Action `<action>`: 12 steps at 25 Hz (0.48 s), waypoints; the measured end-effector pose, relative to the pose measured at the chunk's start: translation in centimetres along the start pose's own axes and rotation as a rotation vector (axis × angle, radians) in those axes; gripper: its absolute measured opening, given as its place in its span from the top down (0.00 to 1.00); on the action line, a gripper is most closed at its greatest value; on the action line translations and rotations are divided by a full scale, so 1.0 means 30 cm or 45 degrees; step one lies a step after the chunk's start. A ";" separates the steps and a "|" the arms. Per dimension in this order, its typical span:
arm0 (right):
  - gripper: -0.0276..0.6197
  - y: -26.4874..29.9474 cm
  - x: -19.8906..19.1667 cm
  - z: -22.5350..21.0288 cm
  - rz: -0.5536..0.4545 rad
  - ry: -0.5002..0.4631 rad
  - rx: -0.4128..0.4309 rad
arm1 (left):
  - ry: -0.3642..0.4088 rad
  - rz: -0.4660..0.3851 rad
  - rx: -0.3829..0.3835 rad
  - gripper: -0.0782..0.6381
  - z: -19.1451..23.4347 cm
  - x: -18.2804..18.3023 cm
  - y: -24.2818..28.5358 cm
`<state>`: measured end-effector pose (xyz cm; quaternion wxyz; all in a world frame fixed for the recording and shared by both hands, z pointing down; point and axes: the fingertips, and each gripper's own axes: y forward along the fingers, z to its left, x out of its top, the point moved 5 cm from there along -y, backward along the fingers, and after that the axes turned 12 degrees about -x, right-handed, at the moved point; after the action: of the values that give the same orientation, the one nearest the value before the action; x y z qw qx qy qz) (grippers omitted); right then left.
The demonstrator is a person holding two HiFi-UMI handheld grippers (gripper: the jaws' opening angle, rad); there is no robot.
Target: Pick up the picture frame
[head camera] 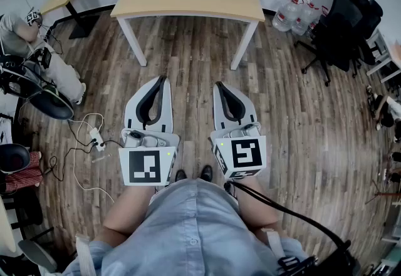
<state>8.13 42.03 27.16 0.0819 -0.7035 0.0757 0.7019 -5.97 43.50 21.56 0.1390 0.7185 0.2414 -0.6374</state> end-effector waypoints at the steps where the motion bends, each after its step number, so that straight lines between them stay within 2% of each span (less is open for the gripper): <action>1: 0.96 0.005 0.001 -0.008 0.001 0.001 0.002 | -0.001 0.000 0.001 0.89 -0.003 0.001 0.009; 6: 0.96 0.020 -0.008 -0.058 0.007 0.002 0.016 | 0.005 0.003 0.010 0.89 -0.032 -0.004 0.052; 12: 0.96 0.047 -0.005 -0.125 0.009 0.068 0.076 | -0.002 0.008 0.047 0.89 -0.065 -0.007 0.102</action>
<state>11.48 39.83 27.32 0.0983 -0.7189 0.1013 0.6806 -2.73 41.86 21.72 0.1278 0.7212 0.2274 -0.6418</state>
